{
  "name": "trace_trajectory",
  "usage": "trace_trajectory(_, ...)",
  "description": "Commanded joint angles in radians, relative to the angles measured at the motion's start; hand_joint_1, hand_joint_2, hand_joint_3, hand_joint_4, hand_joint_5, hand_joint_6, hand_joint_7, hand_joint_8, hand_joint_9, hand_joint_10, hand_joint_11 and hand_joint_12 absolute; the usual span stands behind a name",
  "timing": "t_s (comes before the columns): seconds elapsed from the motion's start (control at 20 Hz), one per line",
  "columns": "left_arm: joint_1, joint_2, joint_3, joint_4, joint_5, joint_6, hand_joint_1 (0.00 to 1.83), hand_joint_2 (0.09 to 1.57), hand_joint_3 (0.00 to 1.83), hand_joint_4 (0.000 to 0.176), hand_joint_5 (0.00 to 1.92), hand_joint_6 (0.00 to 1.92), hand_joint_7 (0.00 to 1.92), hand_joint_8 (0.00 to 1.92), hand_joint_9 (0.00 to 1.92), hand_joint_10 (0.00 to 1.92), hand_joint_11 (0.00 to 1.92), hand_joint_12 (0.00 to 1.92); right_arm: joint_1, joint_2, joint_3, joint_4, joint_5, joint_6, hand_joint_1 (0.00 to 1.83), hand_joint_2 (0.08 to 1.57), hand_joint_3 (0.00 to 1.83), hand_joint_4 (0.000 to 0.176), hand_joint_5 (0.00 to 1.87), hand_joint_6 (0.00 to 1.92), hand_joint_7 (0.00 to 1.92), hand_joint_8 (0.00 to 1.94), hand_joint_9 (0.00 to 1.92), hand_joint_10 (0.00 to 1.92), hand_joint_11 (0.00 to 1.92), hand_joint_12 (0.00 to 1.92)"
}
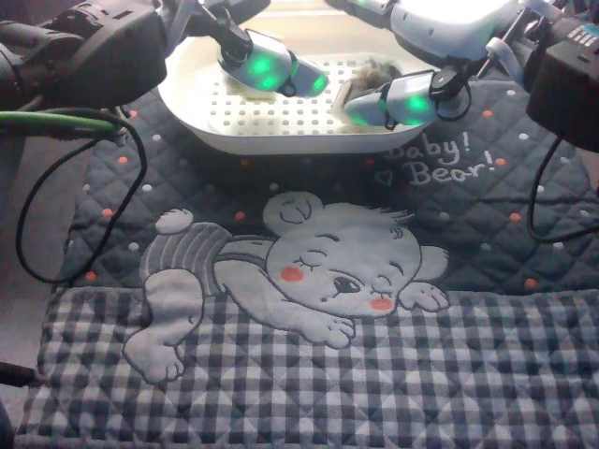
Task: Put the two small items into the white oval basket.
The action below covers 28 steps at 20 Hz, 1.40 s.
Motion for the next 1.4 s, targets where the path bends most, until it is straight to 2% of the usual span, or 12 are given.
trace_trajectory(0.0,-0.013,0.016,-0.002,0.0,-0.103,0.003,0.54,0.95,0.0,0.176,0.0,0.0,0.0,0.0,0.0,0.0,0.0,0.0,0.011,0.013,-0.002,-0.006,0.113,-0.003,0.24,1.05,0.0,0.087,0.0,0.0,0.0,0.0,0.0,0.0,0.0,0.06)
trace_trajectory(0.1,-0.013,0.041,-0.023,-0.003,-0.115,0.004,0.55,0.92,0.0,0.176,0.0,0.0,0.0,0.0,0.0,0.0,0.0,0.0,0.011,0.014,-0.018,-0.007,0.112,-0.003,0.25,1.03,0.0,0.088,0.0,0.0,0.0,0.0,0.0,0.0,0.0,0.0)
trace_trajectory(0.25,-0.011,0.101,-0.077,-0.003,-0.142,0.02,0.6,0.91,0.0,0.176,0.0,0.0,0.0,0.0,0.0,0.0,0.0,0.0,0.011,0.063,-0.067,-0.026,0.113,-0.003,0.21,1.02,0.0,0.148,0.0,0.0,0.0,0.0,0.0,0.0,0.0,0.0)
trace_trajectory(0.55,0.005,0.292,-0.264,0.043,-0.275,0.025,0.49,0.98,0.02,0.176,0.0,0.0,0.0,0.0,0.0,0.0,0.0,0.0,0.011,0.287,-0.29,-0.131,0.167,-0.002,0.16,1.01,0.0,0.141,0.0,0.0,0.0,0.0,0.0,0.0,0.0,0.0)
trace_trajectory(0.6,0.008,0.321,-0.295,0.058,-0.297,0.024,0.53,1.03,0.03,0.175,0.0,0.0,0.0,0.0,0.0,0.0,0.0,0.0,0.011,0.316,-0.319,-0.149,0.177,-0.002,0.14,1.01,0.0,0.173,0.0,0.0,0.0,0.0,0.0,0.0,0.0,0.0)
trace_trajectory(0.7,0.028,0.409,-0.381,0.089,-0.372,0.019,0.46,1.03,0.03,0.173,0.0,0.0,0.0,0.0,0.0,0.0,0.0,0.0,0.011,0.403,-0.399,-0.203,0.217,-0.001,0.15,1.02,0.0,0.175,0.0,0.0,0.0,0.0,0.0,0.0,0.0,0.0)
trace_trajectory(0.85,0.069,0.503,-0.468,0.147,-0.496,-0.03,0.35,1.13,0.02,0.125,0.0,0.0,0.0,0.0,0.0,0.0,0.0,0.0,0.011,0.501,-0.493,-0.248,0.267,0.0,0.13,1.05,0.01,0.169,0.0,0.0,0.0,0.0,0.0,0.0,0.0,0.0)
trace_trajectory(0.95,0.127,0.557,-0.511,0.169,-0.589,-0.107,0.36,1.14,0.02,0.126,0.0,0.0,0.0,0.0,0.0,0.0,0.0,0.0,0.011,0.537,-0.535,-0.271,0.277,0.002,0.14,1.05,0.01,0.175,0.0,0.0,0.0,0.0,0.0,0.0,0.0,0.0)
trace_trajectory(1.05,0.225,0.594,-0.545,0.172,-0.726,-0.186,0.41,1.16,0.02,0.155,0.0,0.0,0.0,0.0,0.0,0.0,0.0,0.0,0.01,0.585,-0.569,-0.316,0.311,0.092,0.09,1.06,0.01,0.091,0.0,0.0,0.0,0.0,0.0,0.0,0.0,0.0)
trace_trajectory(1.15,0.308,0.613,-0.563,0.17,-0.824,-0.243,0.49,1.17,0.02,0.135,0.0,0.0,0.0,0.0,0.0,0.0,0.0,0.0,0.007,0.607,-0.574,-0.362,0.324,0.19,0.1,1.05,0.01,0.115,0.0,0.0,0.0,0.0,0.0,0.0,0.0,0.0)
trace_trajectory(1.2,0.355,0.62,-0.574,0.162,-0.874,-0.255,0.53,1.19,0.02,0.108,0.0,0.0,0.0,0.0,0.0,0.0,0.0,0.0,0.005,0.616,-0.582,-0.37,0.324,0.2,0.1,1.04,0.0,0.093,0.0,0.0,0.0,0.0,0.0,0.0,0.0,0.0)
trace_trajectory(1.35,0.466,0.636,-0.607,0.137,-1.002,-0.259,0.6,1.21,0.01,0.135,0.0,0.0,0.0,0.0,0.0,0.0,0.0,0.0,-0.053,0.637,-0.602,-0.367,0.393,0.206,0.08,1.07,0.01,0.089,0.0,0.0,0.0,0.0,0.0,0.0,0.0,0.0)
